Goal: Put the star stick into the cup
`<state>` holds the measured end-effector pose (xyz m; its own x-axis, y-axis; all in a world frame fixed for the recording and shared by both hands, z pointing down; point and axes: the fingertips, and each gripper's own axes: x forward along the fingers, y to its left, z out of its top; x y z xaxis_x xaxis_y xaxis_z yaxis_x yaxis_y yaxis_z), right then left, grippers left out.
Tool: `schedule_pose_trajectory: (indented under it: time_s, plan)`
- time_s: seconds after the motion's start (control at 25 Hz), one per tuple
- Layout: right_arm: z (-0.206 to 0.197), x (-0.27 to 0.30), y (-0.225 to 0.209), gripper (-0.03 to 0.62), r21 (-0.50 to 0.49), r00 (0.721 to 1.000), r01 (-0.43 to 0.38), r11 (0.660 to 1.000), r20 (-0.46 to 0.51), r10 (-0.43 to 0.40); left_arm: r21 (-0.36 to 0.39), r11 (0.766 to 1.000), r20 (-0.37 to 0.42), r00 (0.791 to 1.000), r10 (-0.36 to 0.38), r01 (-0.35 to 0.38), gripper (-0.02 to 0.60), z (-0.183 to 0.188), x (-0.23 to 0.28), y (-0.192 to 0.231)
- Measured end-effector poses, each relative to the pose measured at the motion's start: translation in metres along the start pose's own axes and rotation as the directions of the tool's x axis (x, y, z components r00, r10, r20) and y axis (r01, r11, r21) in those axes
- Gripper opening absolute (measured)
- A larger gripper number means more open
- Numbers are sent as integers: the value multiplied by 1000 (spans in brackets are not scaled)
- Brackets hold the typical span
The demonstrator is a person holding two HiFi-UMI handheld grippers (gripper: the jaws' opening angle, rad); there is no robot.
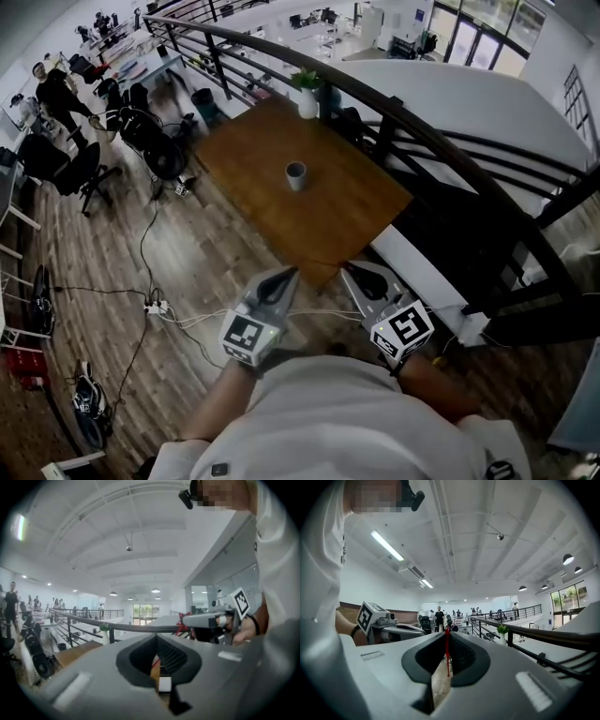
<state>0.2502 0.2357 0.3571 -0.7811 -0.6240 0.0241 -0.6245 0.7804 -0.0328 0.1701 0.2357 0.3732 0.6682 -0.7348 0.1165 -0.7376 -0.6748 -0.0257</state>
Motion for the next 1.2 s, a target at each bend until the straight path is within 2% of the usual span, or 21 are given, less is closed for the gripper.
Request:
schedule_pose_trajectory:
  time_s: [0.24, 0.68, 0.92, 1.08, 1.2]
  plan:
    - [-8, 23, -37, 23, 1, 1000, -22, 1000, -4, 22, -26, 999, -2, 999, 35, -36, 3, -10, 38, 27]
    - [-13, 85, -60, 23, -5, 999, -5, 1000, -32, 5, -62, 998, 12, 1000, -4, 5, 3, -12, 66, 90]
    - [-4, 171, -42, 23, -5, 998, 45, 999, -33, -45, -77, 997, -7, 1000, -29, 28, 3, -17, 35, 183]
    - [1, 218, -29, 23, -15, 994, 105, 994, -24, -106, -30, 996, -17, 996, -89, 88, 3, -12, 16, 228]
    - [3, 257, -12, 23, -17, 991, 130, 991, -16, -130, -19, 996, -23, 996, -85, 84, 3, -10, -13, 277]
